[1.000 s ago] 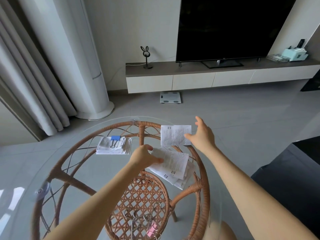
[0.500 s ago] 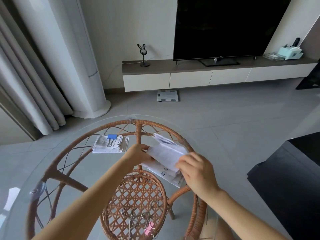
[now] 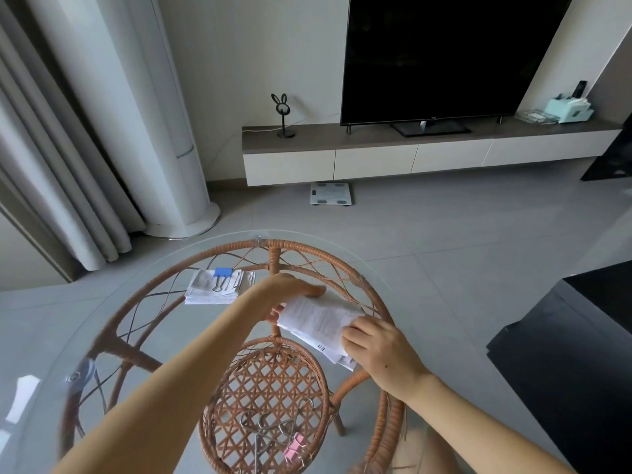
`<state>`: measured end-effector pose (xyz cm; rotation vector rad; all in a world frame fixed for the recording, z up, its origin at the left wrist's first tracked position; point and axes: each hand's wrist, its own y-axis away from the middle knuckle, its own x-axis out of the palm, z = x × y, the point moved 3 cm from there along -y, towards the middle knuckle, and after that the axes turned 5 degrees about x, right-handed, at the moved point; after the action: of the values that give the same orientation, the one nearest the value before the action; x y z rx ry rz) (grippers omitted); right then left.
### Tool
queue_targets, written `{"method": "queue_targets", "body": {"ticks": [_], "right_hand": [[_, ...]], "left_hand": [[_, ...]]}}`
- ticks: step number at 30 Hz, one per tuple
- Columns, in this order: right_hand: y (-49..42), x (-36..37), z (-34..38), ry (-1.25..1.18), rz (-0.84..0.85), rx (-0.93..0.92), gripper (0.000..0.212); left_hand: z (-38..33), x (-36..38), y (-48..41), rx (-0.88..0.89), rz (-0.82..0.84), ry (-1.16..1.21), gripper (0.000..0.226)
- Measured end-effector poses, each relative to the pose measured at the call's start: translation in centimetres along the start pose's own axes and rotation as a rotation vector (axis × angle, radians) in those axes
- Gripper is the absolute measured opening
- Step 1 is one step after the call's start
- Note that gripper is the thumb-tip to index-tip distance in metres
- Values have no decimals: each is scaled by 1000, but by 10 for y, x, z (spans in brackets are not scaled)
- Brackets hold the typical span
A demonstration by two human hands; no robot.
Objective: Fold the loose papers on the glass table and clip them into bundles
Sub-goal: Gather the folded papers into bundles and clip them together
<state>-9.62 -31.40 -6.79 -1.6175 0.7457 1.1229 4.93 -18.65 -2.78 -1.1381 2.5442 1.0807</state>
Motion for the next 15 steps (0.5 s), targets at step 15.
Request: {"method": "queue_targets", "body": {"ticks": [15], "right_hand": [[-23, -17, -31, -738, 388, 1221, 81]], "left_hand": [[32, 23, -8, 254, -385, -532, 53]]}}
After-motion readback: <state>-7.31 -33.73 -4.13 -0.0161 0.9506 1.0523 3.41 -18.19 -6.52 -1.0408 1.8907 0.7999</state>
